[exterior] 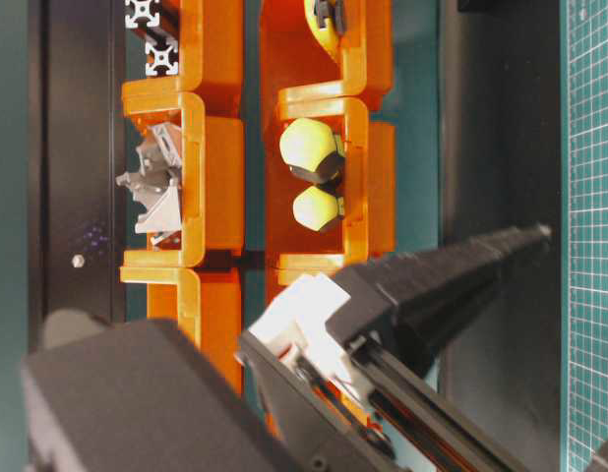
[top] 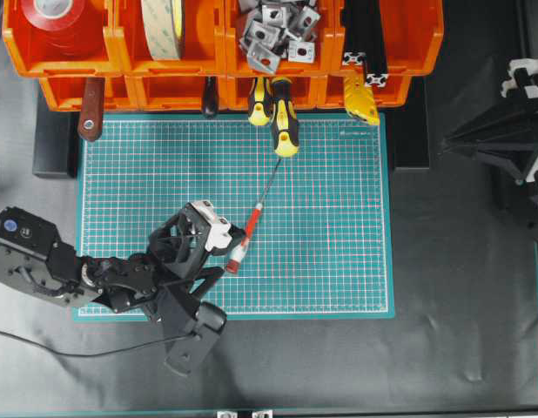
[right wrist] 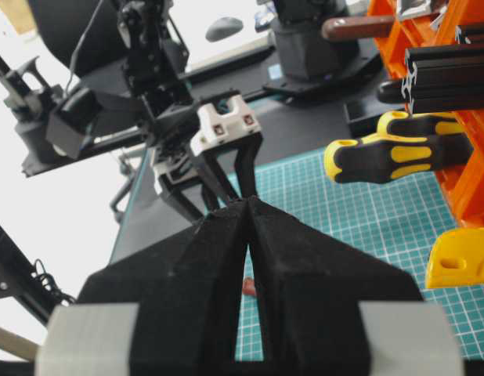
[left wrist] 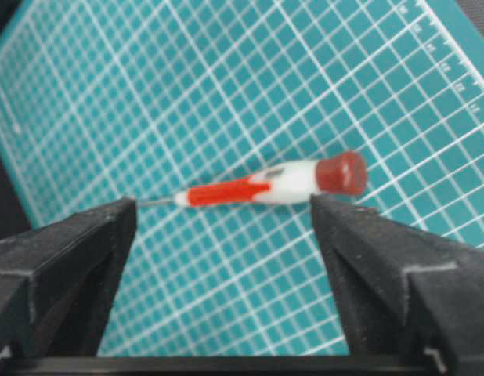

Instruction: Pick red screwdriver from container rack with left arm.

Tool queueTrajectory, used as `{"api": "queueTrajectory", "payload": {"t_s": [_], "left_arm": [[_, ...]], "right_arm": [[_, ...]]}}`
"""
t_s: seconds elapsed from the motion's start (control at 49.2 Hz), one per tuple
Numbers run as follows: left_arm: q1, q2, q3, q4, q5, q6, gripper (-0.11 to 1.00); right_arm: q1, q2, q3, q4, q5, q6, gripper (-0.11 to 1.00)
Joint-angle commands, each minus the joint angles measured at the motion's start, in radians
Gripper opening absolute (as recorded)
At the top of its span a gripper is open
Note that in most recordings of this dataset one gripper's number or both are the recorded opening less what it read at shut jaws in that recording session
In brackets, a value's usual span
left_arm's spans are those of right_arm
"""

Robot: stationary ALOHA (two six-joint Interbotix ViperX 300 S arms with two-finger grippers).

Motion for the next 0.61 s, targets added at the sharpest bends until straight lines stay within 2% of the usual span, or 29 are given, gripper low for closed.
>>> {"api": "queueTrajectory", "payload": {"t_s": [0.0,0.122,0.244,0.447,0.589], "left_arm": [[0.002,-0.037,-0.002,0.003,-0.005,-0.035,0.86],[0.002,-0.063,0.002,0.005,-0.003,-0.087,0.86],[0.002,-0.143,0.003,0.002,-0.003,-0.192,0.86],[-0.003,-0.339,0.054,0.003,-0.006,-0.377,0.86],[-0.008,-0.509,0.110,0.002,-0.017,-0.451,0.86]], "right_arm": [[0.000,0.011,-0.029,0.002,0.000,0.002,0.00],[-0.002,0.011,-0.029,0.002,0.000,0.002,0.00],[0.000,0.011,-0.029,0.002,0.000,0.002,0.00],[0.000,0.011,-0.029,0.002,0.018,0.002,0.00],[0.005,0.011,-0.031,0.000,0.028,0.000,0.00]]}}
